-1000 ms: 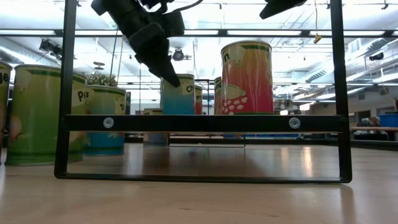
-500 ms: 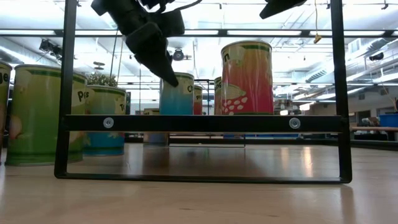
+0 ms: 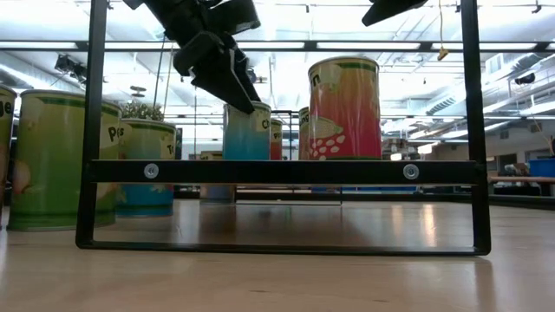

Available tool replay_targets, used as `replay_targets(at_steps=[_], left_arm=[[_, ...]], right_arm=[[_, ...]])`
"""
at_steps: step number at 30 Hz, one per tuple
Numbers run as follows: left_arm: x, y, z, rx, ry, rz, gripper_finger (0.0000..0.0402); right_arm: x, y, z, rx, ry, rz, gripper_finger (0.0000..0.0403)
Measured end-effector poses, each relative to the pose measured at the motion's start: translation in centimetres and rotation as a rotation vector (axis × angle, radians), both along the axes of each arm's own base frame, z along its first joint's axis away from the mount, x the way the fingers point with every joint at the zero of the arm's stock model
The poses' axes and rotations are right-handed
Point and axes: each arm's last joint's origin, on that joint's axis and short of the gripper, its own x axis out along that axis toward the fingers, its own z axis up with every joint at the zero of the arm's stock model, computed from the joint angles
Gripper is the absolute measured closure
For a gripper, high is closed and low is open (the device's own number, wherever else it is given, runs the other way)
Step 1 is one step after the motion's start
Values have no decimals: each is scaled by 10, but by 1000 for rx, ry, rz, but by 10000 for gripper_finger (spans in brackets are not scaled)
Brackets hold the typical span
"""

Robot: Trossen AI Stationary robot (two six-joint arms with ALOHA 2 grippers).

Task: Pick and place cans onto a shelf
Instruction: Put the canned peaches on the shelf

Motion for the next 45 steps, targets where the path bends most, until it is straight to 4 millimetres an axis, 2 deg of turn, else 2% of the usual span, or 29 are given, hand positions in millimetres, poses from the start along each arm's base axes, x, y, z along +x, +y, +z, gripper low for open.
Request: replay_targets(at_steps=[5, 13, 17, 26, 33, 39, 45], left_arm=[[-4, -9, 3, 7, 4, -31, 8], [-17, -18, 23, 70, 100, -55, 8], [-21, -15, 18, 132, 185, -48, 8], [-9, -3, 13, 217, 150, 14, 8], [-8, -1, 13, 227, 152, 24, 8], [-14, -4, 11, 220, 202, 23, 8], [-29, 15, 7, 60, 313, 98, 8]], right_arm=[[0, 0, 0, -1, 1, 0, 53], [0, 0, 0, -3, -4, 5, 53], [1, 0, 1, -1, -6, 5, 53], [1, 1, 1, -12, -5, 16, 53], [1, 1, 1, -11, -8, 16, 53], [1, 1, 1, -9, -9, 15, 53], [-1, 3, 1, -7, -6, 23, 53]])
